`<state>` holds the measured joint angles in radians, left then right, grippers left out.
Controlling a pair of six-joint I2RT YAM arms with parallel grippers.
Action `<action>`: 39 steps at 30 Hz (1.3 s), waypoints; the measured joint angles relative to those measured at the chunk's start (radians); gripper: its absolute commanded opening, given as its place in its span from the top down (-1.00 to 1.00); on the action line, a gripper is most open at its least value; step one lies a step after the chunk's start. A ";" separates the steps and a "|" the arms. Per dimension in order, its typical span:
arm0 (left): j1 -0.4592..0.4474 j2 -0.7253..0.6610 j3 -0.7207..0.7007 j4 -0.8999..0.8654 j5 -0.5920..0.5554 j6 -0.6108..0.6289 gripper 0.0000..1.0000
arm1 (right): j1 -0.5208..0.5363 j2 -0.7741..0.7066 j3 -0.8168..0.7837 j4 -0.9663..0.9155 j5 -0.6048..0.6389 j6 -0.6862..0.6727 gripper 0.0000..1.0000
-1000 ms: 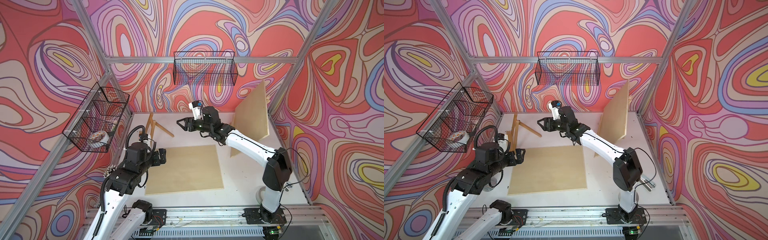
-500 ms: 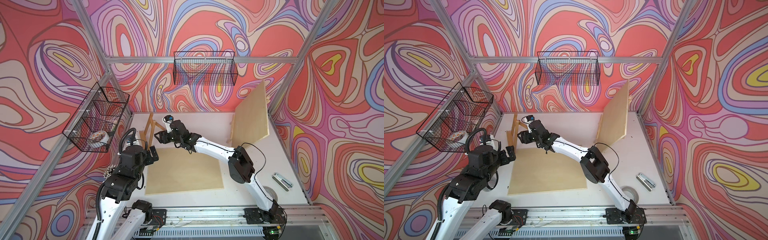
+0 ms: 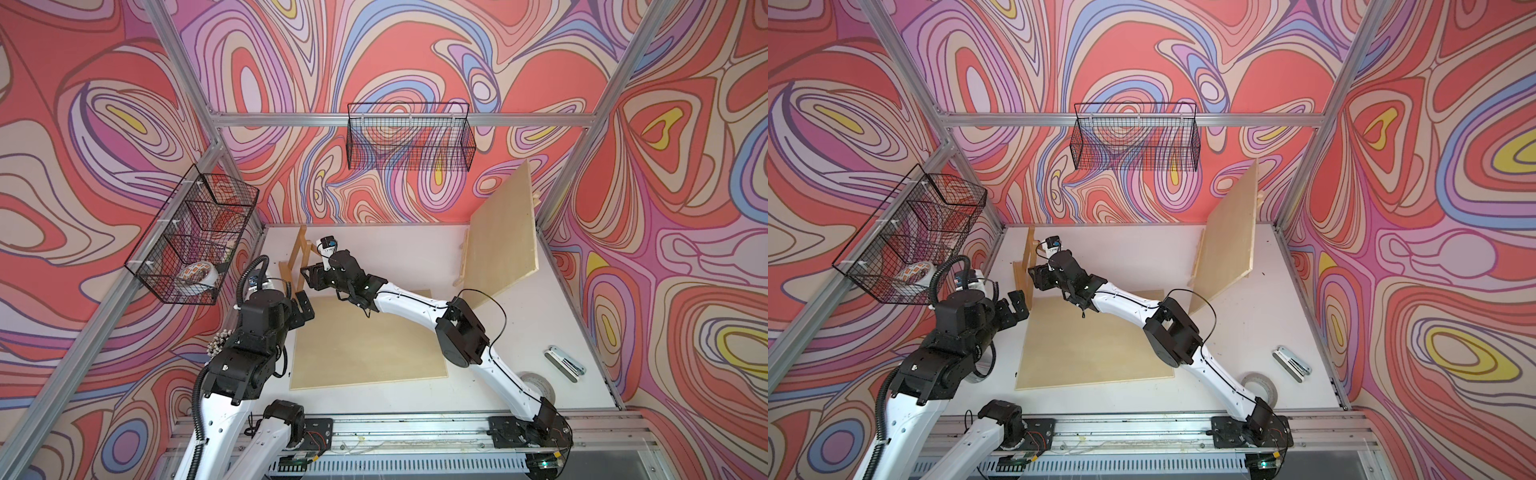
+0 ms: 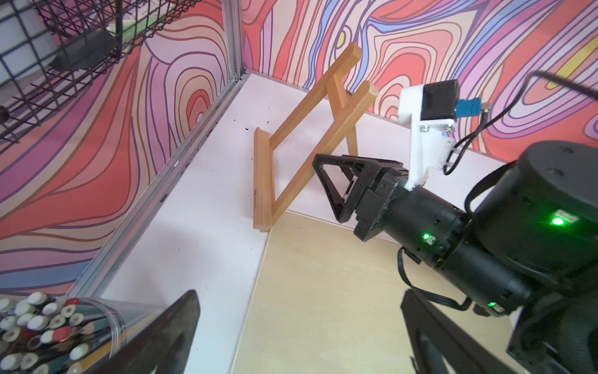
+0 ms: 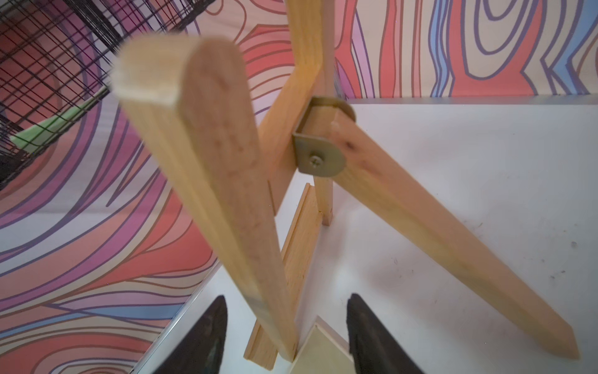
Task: Disassemble the easel
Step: Pick up the easel at the center of the board.
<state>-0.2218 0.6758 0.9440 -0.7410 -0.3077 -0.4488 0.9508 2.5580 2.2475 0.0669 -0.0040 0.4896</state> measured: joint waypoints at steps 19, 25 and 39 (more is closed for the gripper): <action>0.008 0.010 0.000 0.000 0.011 -0.001 -0.99 | 0.034 0.090 0.012 0.237 0.127 -0.039 0.65; 0.008 0.010 0.000 0.000 0.012 -0.001 -0.99 | 0.034 0.102 0.032 0.252 0.138 -0.039 0.88; 0.008 0.010 0.000 0.000 0.019 -0.001 -0.99 | 0.032 0.042 -0.103 0.359 0.137 -0.028 1.00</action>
<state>-0.2142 0.6861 0.9440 -0.7410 -0.2886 -0.4496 0.9829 2.5999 2.1445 0.4255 0.1326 0.4614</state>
